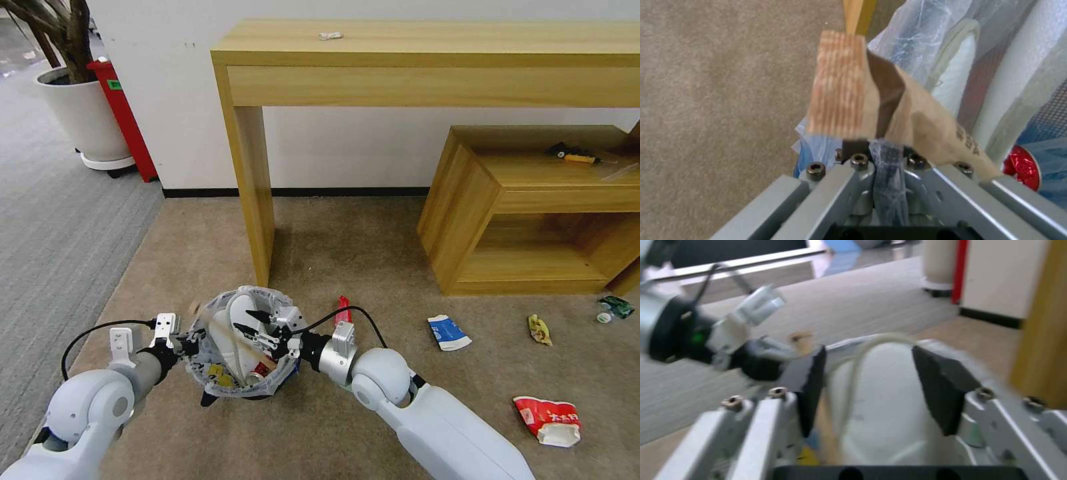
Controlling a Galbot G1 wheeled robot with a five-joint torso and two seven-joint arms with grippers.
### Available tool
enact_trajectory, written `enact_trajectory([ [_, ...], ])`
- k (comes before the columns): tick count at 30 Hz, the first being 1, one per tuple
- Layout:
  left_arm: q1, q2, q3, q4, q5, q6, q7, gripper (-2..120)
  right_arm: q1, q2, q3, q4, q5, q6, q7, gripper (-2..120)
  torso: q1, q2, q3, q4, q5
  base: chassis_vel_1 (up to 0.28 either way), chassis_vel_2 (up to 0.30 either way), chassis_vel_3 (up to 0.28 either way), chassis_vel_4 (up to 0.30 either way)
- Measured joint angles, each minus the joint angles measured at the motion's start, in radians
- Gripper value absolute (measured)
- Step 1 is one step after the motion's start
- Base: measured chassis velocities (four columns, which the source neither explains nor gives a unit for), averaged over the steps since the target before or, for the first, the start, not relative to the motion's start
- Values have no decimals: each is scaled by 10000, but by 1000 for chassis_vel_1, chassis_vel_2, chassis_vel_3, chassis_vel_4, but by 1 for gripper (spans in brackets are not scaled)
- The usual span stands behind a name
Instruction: Pick up the trash bin and place the garbage on the floor into it.
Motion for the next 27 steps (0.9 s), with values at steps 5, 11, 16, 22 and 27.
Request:
enact_trajectory([
  [5,196,-40,-273,38,127,0,137,0,-70,79,605,-15,164,-88,1034,75,0,0,0,0,0,0,0,0,0],
  [11,728,-206,-906,87,528,0,533,0,-133,578,1994,-2376,134,-428,3069,97,0,0,1,2,2,0,0,0,0],
  [16,897,-325,-1026,-34,610,0,582,0,-77,1085,2510,-4954,-150,-321,3210,100,0,1,1,-2,1,0,0,0,0],
  [22,890,-331,-950,-91,653,0,568,0,204,1468,2533,-6587,109,-347,3237,100,1,0,1,1,2,0,0,0,0],
  [27,852,-348,-785,-132,696,0,506,0,681,1793,2405,-7849,209,-403,3291,99,0,0,1,1,1,0,0,0,0],
])
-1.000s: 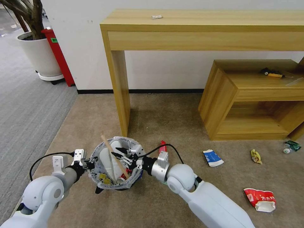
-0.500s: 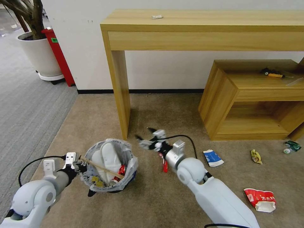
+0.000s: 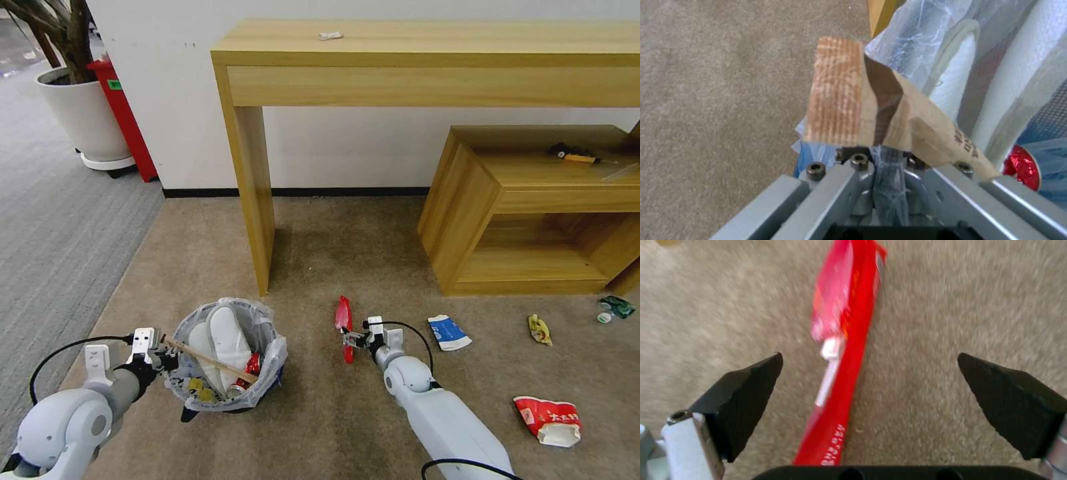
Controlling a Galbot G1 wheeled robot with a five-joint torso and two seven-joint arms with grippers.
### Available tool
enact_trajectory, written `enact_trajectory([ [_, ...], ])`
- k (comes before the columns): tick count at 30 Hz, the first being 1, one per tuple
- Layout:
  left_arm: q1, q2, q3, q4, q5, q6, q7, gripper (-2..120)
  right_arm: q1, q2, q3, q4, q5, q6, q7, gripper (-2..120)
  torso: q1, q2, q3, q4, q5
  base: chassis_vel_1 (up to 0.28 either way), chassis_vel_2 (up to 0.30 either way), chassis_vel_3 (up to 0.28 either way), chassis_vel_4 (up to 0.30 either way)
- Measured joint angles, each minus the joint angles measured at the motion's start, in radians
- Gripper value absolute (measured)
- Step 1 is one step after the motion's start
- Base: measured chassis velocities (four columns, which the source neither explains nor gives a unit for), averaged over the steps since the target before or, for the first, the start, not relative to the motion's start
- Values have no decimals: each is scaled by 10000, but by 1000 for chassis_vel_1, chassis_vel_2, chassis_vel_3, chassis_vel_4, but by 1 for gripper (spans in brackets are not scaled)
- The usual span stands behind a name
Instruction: Pick up the trash bin and place the garbage on the floor into it.
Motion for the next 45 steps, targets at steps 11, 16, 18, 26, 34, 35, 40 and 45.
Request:
enact_trajectory([
  [11,-1,18,62,-43,28,0,-72,0,741,250,-278,-1162,43,180,-697,69,0,0,0,0,-2,0,0,0,0],
  [16,-47,56,85,-54,20,0,-79,0,988,404,-331,-1597,110,139,-856,47,0,0,0,0,-2,0,0,0,0],
  [18,-57,68,86,-61,14,0,-79,0,1023,436,-341,-1705,116,132,-879,43,0,0,0,-1,-2,0,0,0,0],
  [26,-50,93,88,-88,2,0,-73,0,1185,589,-365,-2277,118,169,-977,21,0,0,-1,0,-1,0,0,0,0],
  [34,-71,111,109,-93,0,0,-63,0,1346,725,-390,-2702,69,249,-1180,14,0,0,-1,0,-1,0,0,0,0],
  [35,-74,111,118,-96,0,0,-63,0,1360,741,-390,-2747,53,283,-1200,9,0,-1,-1,0,-1,0,0,0,0],
  [40,-74,98,125,-110,-1,0,-66,0,1357,743,-384,-2741,10,392,-1200,0,0,0,0,0,0,0,0,0,0],
  [45,-67,96,117,-148,-1,0,-66,0,1272,731,-340,-2565,-142,621,-1139,0,0,0,0,0,0,0,0,0,0],
])
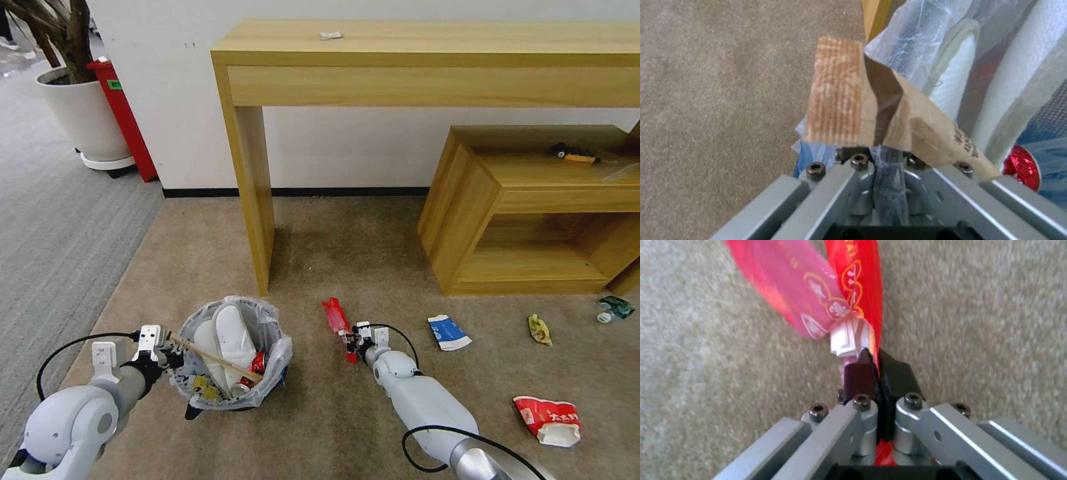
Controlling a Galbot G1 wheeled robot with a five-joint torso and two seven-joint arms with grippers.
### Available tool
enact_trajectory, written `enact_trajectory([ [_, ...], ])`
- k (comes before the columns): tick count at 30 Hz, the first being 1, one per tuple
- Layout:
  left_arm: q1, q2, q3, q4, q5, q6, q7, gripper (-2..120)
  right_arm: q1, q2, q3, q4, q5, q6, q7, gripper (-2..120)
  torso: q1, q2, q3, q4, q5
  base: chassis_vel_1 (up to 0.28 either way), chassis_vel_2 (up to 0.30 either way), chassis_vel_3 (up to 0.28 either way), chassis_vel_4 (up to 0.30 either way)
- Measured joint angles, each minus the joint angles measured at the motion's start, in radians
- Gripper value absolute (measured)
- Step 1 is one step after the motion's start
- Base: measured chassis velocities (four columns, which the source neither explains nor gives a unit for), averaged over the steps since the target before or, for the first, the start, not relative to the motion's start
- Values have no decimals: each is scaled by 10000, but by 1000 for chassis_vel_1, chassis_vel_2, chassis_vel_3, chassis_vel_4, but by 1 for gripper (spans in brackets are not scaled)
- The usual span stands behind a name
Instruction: Pick up the trash bin and place the garbage on the floor into it.
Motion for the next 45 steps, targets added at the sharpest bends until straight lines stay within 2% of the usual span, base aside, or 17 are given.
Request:
enact_trajectory([
  [8,58,49,-78,-161,-19,0,1,0,-319,-157,170,1050,-78,247,265,0,0,0,0,1,0,0,0,0,0],
  [11,71,69,-104,-202,-26,0,-4,0,-762,-567,370,2812,-94,247,418,0,0,0,0,-2,-1,0,0,0,0],
  [12,71,69,-104,-202,-26,0,-4,0,-762,-567,370,2812,-94,247,418,0,0,0,0,-2,-1,0,0,0,0],
  [15,4,94,-17,-190,-28,0,-10,0,-1096,-1028,493,4951,-47,19,437,0,0,0,-1,-1,-2,0,0,0,0],
  [16,4,94,-17,-190,-28,0,-10,0,-1096,-1028,493,4951,-47,19,437,0,0,0,-1,-1,-2,0,0,0,0],
  [20,-211,123,270,10,-30,0,-108,0,-1025,-1493,457,7181,242,-352,204,0,0,0,0,-1,-1,0,0,0,0],
  [21,-211,123,270,10,-30,0,-108,0,-1025,-1493,457,7181,242,-352,204,0,0,0,0,-1,-1,0,0,0,0],
  [24,-415,255,553,163,-30,0,-112,0,-658,-1845,288,8764,724,-815,18,0,0,0,0,2,-1,0,0,0,0],
  [25,-415,255,553,163,-30,0,-112,0,-658,-1845,288,8764,724,-815,18,0,0,0,0,2,-1,0,0,0,0],
  [28,-706,434,1017,338,-15,0,-108,0,-482,-2297,-147,10180,1141,-1245,-206,0,-1,0,-1,0,-2,0,0,0,0],
  [32,-971,508,1408,439,9,0,-108,0,-481,-2729,-849,10875,1278,-1376,-311,0,0,0,-1,-1,0,0,0,0,0],
  [36,-1392,554,1856,514,-88,0,-214,0,-609,-3534,-2214,11480,1094,-1425,-602,0,0,0,0,-2,-1,0,0,0,0],
  [45,-1420,601,1838,467,-726,0,-506,0,-903,-3720,-3176,11225,337,-1056,-759,1,0,0,0,2,0,0,0,0,0],
])
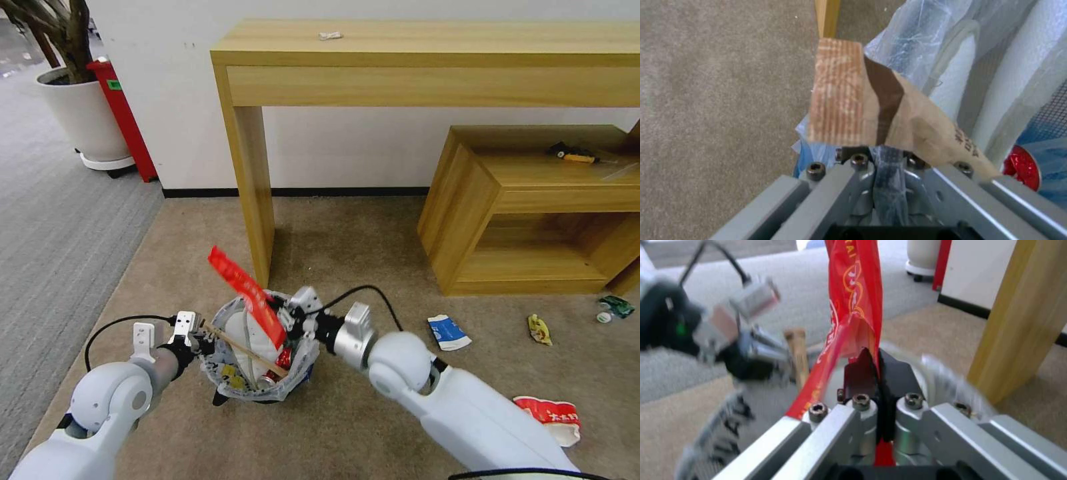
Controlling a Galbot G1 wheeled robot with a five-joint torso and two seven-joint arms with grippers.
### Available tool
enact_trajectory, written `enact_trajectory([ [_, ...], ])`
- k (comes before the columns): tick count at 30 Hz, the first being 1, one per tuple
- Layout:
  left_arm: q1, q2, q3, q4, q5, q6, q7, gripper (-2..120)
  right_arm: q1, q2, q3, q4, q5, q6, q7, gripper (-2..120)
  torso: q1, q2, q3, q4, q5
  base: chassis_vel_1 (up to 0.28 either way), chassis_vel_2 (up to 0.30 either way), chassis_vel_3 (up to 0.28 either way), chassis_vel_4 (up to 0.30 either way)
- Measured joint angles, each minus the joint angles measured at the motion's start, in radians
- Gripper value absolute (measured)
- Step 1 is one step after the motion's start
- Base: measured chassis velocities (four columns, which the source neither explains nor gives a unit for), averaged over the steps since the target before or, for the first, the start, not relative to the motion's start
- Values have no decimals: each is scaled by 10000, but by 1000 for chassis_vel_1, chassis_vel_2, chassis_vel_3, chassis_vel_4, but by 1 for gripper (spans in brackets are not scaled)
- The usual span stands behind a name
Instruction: Pick up the trash bin and place the garbage on the floor into it.
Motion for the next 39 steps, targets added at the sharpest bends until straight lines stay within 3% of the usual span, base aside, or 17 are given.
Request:
enact_trajectory([
  [5,56,28,-139,-48,-151,0,-46,0,-148,-98,-102,-62,-222,61,81,14,0,0,0,-1,0,0,0,0,0],
  [8,119,29,-242,-146,-263,0,-97,0,-303,-73,-179,-347,-463,365,193,29,0,0,0,-3,-1,0,0,0,0],
  [18,288,32,-396,-232,-262,0,-110,0,-554,144,164,-412,-449,533,534,63,0,0,0,-2,0,0,0,0,0],
  [21,482,-56,-591,-232,-214,0,-85,0,-768,130,804,-319,-294,642,790,78,0,0,0,-1,0,0,0,0,0],
  [27,904,-271,-858,-328,-50,0,34,0,-1206,176,1642,-236,-53,734,1582,97,0,0,0,-1,0,0,0,0,0],
  [29,976,-304,-906,-348,-10,0,67,0,-1325,220,1854,-239,-62,711,1613,99,0,0,0,-1,0,0,0,0,0],
  [33,1450,-476,-1265,-526,437,0,497,0,-2474,673,3745,-415,-599,560,1591,100,0,0,0,-2,0,0,0,0,0],
  [39,1789,-653,-1561,-682,792,0,735,0,-4093,813,5549,-253,-1178,581,923,100,0,0,-2,-4,0,0,0,0,0],
])
